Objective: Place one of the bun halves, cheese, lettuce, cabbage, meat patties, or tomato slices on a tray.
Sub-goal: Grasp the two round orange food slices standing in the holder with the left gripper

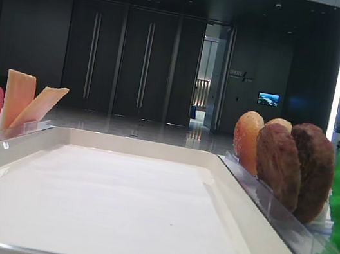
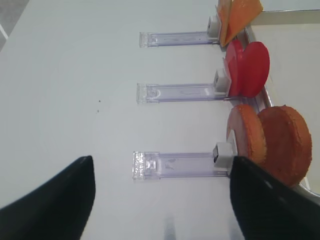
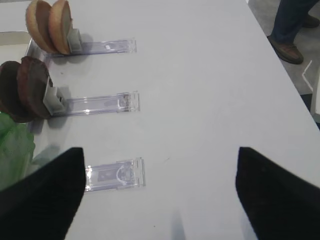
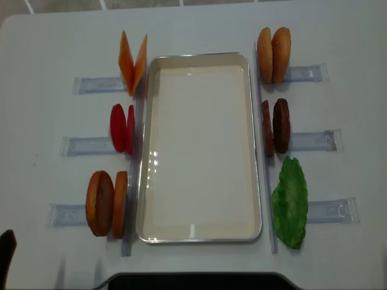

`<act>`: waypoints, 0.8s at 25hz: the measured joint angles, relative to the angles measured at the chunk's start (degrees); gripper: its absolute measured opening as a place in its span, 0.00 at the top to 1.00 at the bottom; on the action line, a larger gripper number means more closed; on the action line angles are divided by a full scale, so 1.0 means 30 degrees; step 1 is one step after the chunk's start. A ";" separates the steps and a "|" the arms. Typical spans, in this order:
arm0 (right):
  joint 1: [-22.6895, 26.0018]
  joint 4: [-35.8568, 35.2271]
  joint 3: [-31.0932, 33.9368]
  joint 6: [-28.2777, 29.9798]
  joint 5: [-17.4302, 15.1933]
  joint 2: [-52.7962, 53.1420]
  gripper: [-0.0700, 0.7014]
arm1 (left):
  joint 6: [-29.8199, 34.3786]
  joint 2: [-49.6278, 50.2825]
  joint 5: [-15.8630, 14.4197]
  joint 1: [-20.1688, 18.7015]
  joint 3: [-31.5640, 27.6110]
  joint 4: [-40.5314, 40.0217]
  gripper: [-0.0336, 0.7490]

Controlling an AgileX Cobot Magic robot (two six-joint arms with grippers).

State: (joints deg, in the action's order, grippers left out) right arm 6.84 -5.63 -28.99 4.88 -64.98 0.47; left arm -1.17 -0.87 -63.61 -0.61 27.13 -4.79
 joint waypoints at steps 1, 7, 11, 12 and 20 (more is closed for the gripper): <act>0.0000 0.0000 0.0000 0.0000 0.0000 0.0000 0.16 | 0.0000 0.0000 0.0000 0.0000 0.0000 0.0000 0.14; 0.0000 0.0000 0.0000 0.0000 0.0000 0.0000 0.16 | 0.0000 0.0000 0.0000 0.0000 0.0000 0.0000 0.14; 0.0000 0.0000 0.0000 0.0000 0.0000 0.0000 0.16 | 0.0000 0.0000 0.0000 0.0000 0.0000 0.0000 0.14; 0.0000 0.0000 0.0000 0.0000 0.0000 0.0000 0.16 | 0.0000 0.0000 0.0000 0.0000 0.0000 0.0000 0.14; 0.0000 0.0000 0.0000 0.0000 0.0000 0.0000 0.16 | 0.0000 0.3152 -0.1058 0.0000 0.1702 -0.0183 0.14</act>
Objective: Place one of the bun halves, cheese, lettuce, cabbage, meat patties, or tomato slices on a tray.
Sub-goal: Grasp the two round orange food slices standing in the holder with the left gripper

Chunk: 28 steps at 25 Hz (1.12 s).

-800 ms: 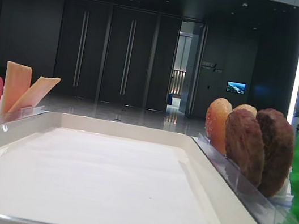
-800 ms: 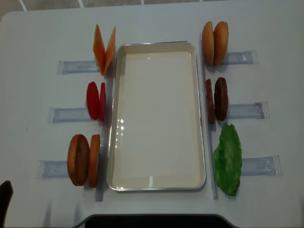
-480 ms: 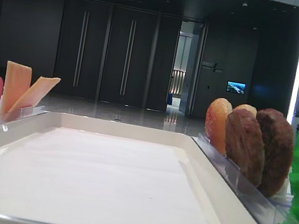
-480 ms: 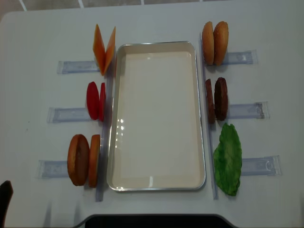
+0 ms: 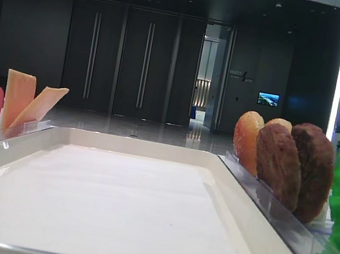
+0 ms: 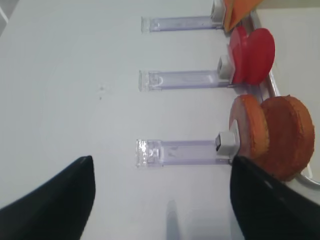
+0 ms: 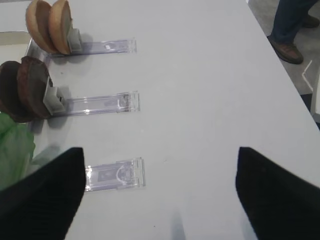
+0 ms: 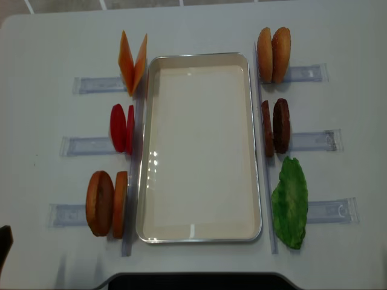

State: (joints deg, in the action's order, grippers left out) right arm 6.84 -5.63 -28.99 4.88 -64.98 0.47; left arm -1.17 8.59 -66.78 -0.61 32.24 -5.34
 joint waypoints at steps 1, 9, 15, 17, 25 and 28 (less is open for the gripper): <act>0.0000 0.0000 0.0000 0.0000 0.0000 0.0000 0.16 | -0.0074 0.0834 -0.0137 0.0000 0.0511 0.0000 0.14; 0.0000 0.0000 0.0000 0.0000 0.0000 0.0000 0.16 | -0.0681 0.8457 -0.1534 0.0000 0.4266 0.0604 0.14; 0.0000 0.0000 0.0000 0.0000 0.0000 0.0000 0.16 | -0.0784 1.4010 -0.1534 0.0000 0.6150 0.1474 0.14; 0.0000 0.0000 0.0000 0.0000 0.0000 0.0000 0.16 | -0.0565 1.5738 -0.1496 0.0000 0.6590 0.1779 0.14; 0.0000 0.0000 0.0000 0.0000 0.0000 0.0000 0.16 | -0.2448 1.9576 -0.1335 -0.0470 0.7055 0.2191 0.14; 0.0000 0.0000 0.0000 0.0000 0.0000 0.0000 0.16 | -0.4515 1.9657 -0.1091 -0.2000 0.7055 0.1779 0.14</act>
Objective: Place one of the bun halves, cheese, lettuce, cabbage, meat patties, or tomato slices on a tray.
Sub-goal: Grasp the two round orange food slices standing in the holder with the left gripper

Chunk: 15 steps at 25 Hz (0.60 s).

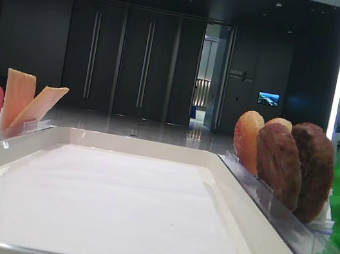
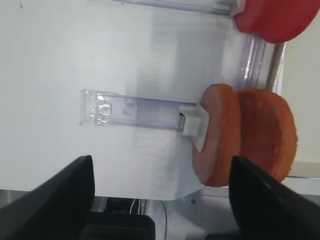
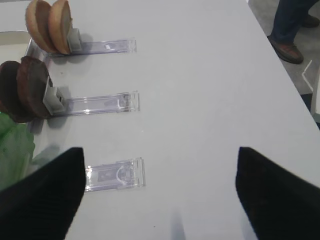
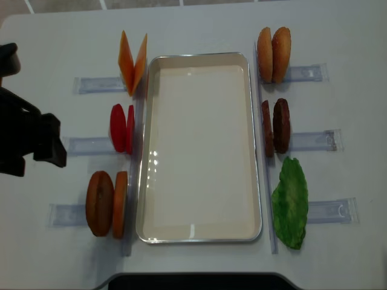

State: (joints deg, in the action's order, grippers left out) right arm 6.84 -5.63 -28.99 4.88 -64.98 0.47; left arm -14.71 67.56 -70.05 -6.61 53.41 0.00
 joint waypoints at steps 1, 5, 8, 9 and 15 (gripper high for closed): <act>0.0000 0.0000 0.0000 0.0000 0.0000 0.0000 0.16 | -0.0582 0.0000 0.0152 -0.0692 0.0000 0.0000 0.14; 0.0000 0.0000 0.0000 0.0000 0.0000 0.0000 0.16 | -0.3097 0.0041 0.1241 -0.3581 0.0035 0.0000 0.14; 0.0000 0.0000 0.0000 0.0000 0.0000 0.0000 0.16 | -0.4756 0.0434 0.1707 -0.5743 0.0097 -0.0103 0.14; 0.0000 0.0000 0.0000 0.0000 0.0000 0.0000 0.16 | -0.5101 0.0696 0.1754 -0.6444 0.0097 -0.0159 0.14; 0.0000 0.0000 0.0000 0.0000 0.0000 0.0000 0.16 | -0.6660 0.2497 0.2173 -0.8647 0.0097 -0.0908 0.14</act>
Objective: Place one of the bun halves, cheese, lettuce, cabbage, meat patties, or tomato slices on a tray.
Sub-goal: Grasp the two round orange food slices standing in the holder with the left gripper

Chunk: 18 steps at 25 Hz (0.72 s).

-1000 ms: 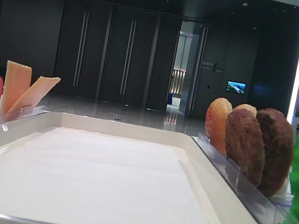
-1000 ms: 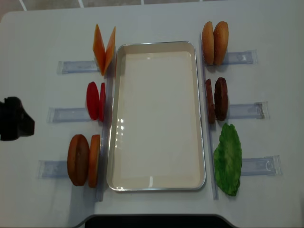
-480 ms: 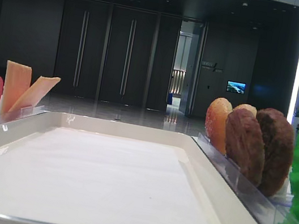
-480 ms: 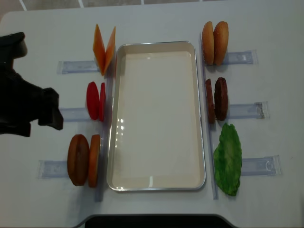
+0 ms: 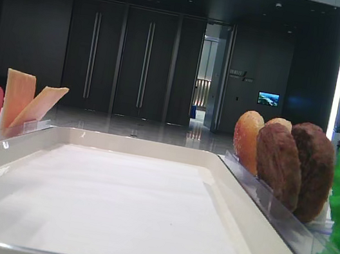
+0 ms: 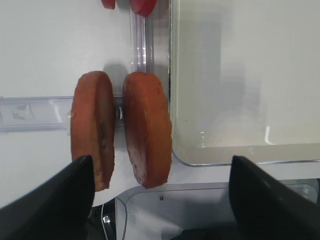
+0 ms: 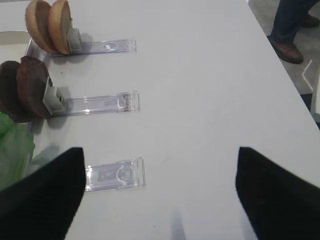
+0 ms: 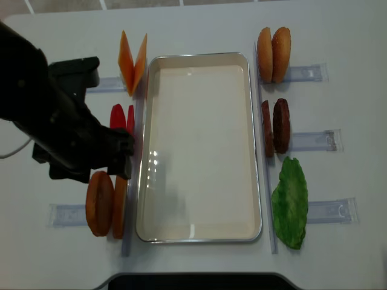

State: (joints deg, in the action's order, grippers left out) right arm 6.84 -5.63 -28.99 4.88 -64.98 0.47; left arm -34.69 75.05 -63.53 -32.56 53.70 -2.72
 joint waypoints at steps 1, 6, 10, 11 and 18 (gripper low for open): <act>0.0000 0.0000 0.0000 0.0000 0.0000 0.0000 0.16 | -0.0059 0.0298 0.0045 -0.0066 0.0000 -0.0001 0.14; 0.0000 0.0000 0.0000 0.0000 0.0000 0.0000 0.16 | -0.0122 0.1421 0.0251 -0.0125 0.0000 -0.0417 0.14; 0.0000 0.0000 0.0000 0.0000 0.0000 0.0000 0.16 | -0.0149 0.2200 0.0864 -0.0125 0.0000 -0.0448 0.14; 0.0000 0.0000 0.0000 0.0000 0.0000 0.0000 0.16 | -0.0167 0.2369 0.1025 -0.0125 0.0000 -0.0448 0.14; 0.0000 0.0000 0.0000 0.0000 0.0000 0.0000 0.16 | -0.0091 0.3552 0.1533 -0.0268 0.0020 0.0050 0.14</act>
State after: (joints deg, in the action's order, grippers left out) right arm 6.84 -5.63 -28.99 4.88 -64.98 0.47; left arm -34.96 85.71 -58.94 -33.36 53.76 -2.57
